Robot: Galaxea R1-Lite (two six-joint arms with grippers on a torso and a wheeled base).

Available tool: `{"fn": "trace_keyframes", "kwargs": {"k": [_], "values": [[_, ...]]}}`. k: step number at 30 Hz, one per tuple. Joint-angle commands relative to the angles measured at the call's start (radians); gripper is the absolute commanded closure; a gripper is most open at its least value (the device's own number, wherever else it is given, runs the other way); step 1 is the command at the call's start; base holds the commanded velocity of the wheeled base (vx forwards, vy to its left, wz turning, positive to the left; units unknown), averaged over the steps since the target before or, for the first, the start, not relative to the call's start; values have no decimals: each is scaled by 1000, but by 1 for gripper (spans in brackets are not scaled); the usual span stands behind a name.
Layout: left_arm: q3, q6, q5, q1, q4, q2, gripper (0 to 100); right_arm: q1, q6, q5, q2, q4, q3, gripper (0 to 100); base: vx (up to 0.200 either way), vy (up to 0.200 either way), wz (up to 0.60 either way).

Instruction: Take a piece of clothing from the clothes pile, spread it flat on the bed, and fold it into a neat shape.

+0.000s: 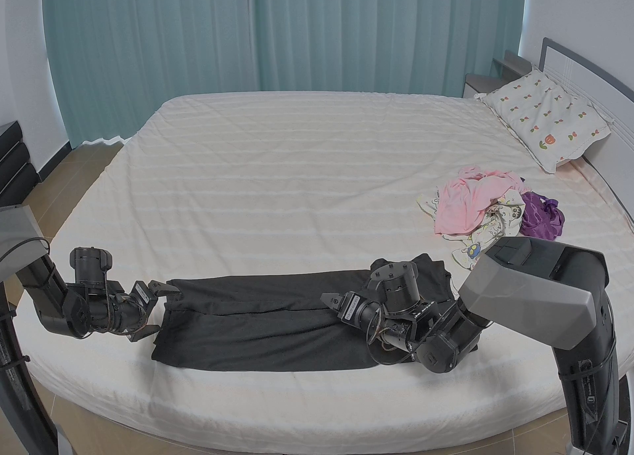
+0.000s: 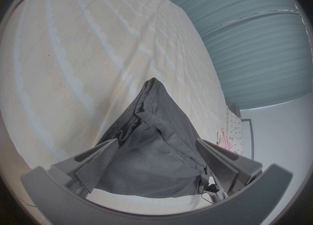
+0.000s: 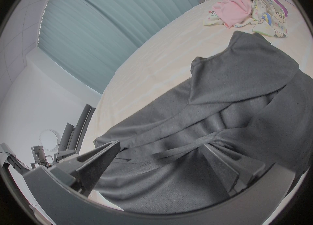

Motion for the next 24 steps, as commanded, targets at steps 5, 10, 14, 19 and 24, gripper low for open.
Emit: {"fn": "trace_keyframes", "kwargs": {"k": [5, 10, 14, 19, 24], "values": [[0, 0, 0, 0, 0, 1, 0, -7, -2, 5, 3, -1, 4, 0, 0, 0, 0], [0, 0, 0, 0, 0, 1, 0, -9, 1, 8, -4, 1, 14, 0, 0, 0, 0], [1, 0, 0, 0, 0, -2, 0, -6, 24, 51, -89, -10, 82, 0, 0, 0, 0], [-2, 6, 1, 0, 0, -34, 0, -15, 40, 82, -198, -10, 149, 0, 0, 0, 0], [-43, 53, 101, -40, 4, -46, 0, -89, 32, 77, -262, -10, 223, 0, 0, 0, 0]]}}
